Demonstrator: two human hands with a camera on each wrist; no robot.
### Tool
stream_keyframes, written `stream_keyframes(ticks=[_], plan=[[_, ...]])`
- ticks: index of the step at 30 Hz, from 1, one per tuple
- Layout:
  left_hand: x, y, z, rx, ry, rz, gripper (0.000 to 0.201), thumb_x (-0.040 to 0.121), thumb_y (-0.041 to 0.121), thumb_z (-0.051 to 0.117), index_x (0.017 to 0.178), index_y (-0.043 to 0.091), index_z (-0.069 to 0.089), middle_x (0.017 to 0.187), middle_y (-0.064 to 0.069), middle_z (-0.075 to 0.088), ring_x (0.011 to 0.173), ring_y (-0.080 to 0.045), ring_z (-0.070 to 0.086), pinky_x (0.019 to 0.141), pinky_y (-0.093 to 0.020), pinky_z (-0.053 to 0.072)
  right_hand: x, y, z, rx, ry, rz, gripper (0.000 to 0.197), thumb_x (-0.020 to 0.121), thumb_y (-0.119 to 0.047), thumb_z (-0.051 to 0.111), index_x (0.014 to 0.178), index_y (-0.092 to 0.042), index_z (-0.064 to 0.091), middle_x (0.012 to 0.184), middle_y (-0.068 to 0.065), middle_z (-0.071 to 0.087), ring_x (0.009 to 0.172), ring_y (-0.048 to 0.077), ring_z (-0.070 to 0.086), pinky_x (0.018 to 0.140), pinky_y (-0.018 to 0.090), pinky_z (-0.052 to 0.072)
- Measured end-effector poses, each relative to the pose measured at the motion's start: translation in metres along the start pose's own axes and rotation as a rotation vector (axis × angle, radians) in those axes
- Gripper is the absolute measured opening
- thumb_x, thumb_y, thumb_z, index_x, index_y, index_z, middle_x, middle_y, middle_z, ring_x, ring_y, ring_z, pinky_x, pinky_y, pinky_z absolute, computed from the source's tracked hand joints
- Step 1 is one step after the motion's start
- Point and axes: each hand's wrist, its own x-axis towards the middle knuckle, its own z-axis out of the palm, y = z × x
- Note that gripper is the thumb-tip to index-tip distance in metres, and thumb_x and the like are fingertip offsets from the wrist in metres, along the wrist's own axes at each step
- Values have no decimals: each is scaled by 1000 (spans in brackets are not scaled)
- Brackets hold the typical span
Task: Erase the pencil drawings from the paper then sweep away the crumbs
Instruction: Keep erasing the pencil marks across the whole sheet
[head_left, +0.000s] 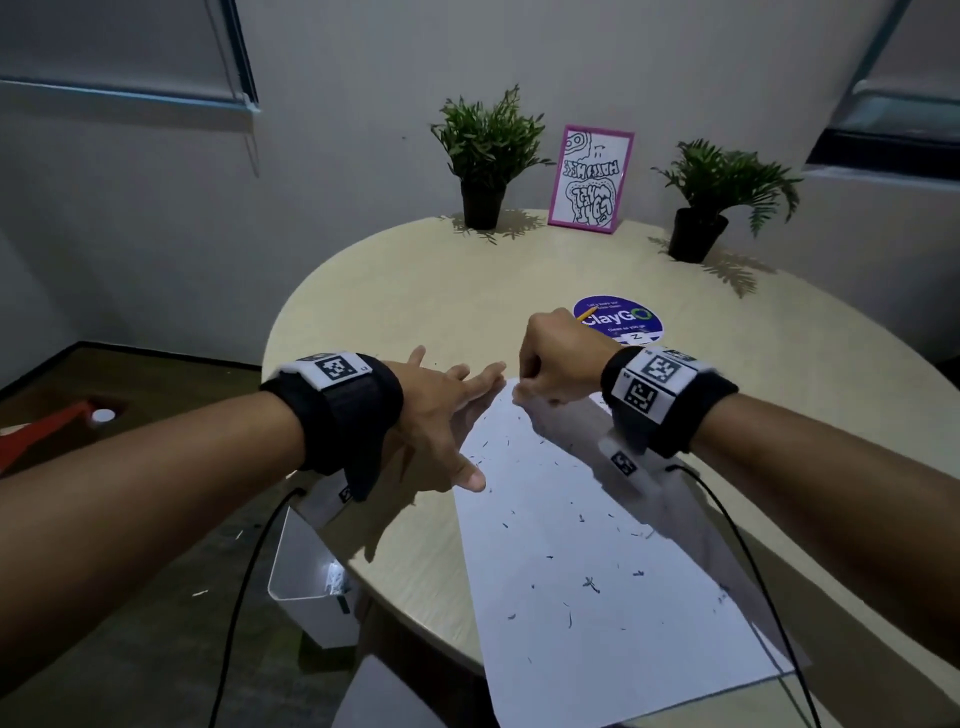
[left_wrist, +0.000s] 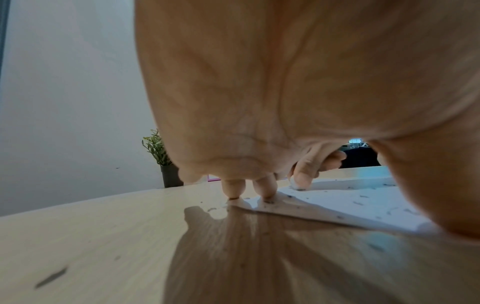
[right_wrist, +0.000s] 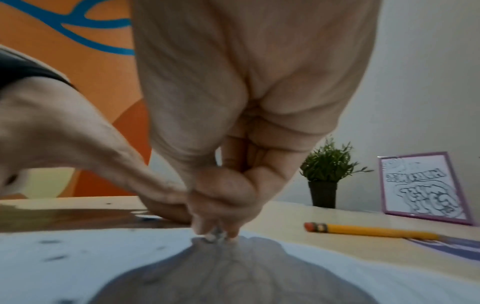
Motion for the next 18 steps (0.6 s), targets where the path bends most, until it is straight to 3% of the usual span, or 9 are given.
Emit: stream_keyframes(ticks=[3, 6, 8, 11, 13, 16, 18], plan=[[-2, 1, -1, -3, 4, -8, 131, 69, 82, 63, 148, 37, -31, 167, 5, 6, 150, -4, -13, 116, -54, -22, -7, -11, 6, 3, -28, -23, 16, 82, -23, 79, 76, -8, 77, 66, 6, 69, 53, 7, 55, 52, 27, 51], [-2, -1, -1, -7, 12, -8, 130, 69, 82, 64, 150, 37, -29, 167, 3, 8, 151, -7, -12, 117, -53, -22, -16, -19, 9, 55, -108, -65, 20, 81, -26, 80, 71, -10, 76, 55, 2, 67, 48, 6, 59, 53, 26, 53], [-1, -3, 1, -9, 10, 11, 133, 67, 85, 62, 148, 38, -32, 167, 5, 7, 149, -6, -17, 115, -54, -23, -8, -5, 5, 47, -21, 26, 21, 82, -24, 79, 68, -9, 74, 51, 1, 61, 46, 10, 57, 48, 23, 47], [1, -2, 2, -6, 18, 15, 134, 66, 85, 63, 148, 37, -33, 167, 8, 5, 149, -5, -17, 115, -54, -24, -2, 6, 4, 8, 55, 85, 18, 82, -20, 78, 70, -8, 73, 59, 2, 60, 59, 18, 62, 49, 20, 42], [-1, 0, 1, 3, 11, 8, 134, 68, 83, 64, 149, 35, -31, 167, 4, 6, 149, -5, -18, 115, -53, -24, -9, -3, 7, 9, -2, 32, 15, 82, -20, 78, 71, -10, 73, 62, 1, 61, 65, 20, 64, 51, 22, 44], [-2, 1, -1, 6, 10, 5, 132, 70, 81, 64, 149, 34, -31, 167, 2, 4, 149, -6, -18, 115, -52, -25, -19, -14, 7, 35, -93, -17, 25, 81, -24, 80, 61, -15, 68, 54, -3, 60, 52, 11, 59, 56, 28, 55], [0, -2, 0, 6, 9, 14, 134, 66, 86, 62, 148, 36, -33, 167, 1, 4, 149, -6, -19, 114, -53, -25, -12, -7, 3, 21, -62, 21, 23, 80, -26, 80, 67, -9, 72, 57, 3, 66, 52, 11, 61, 58, 30, 58]])
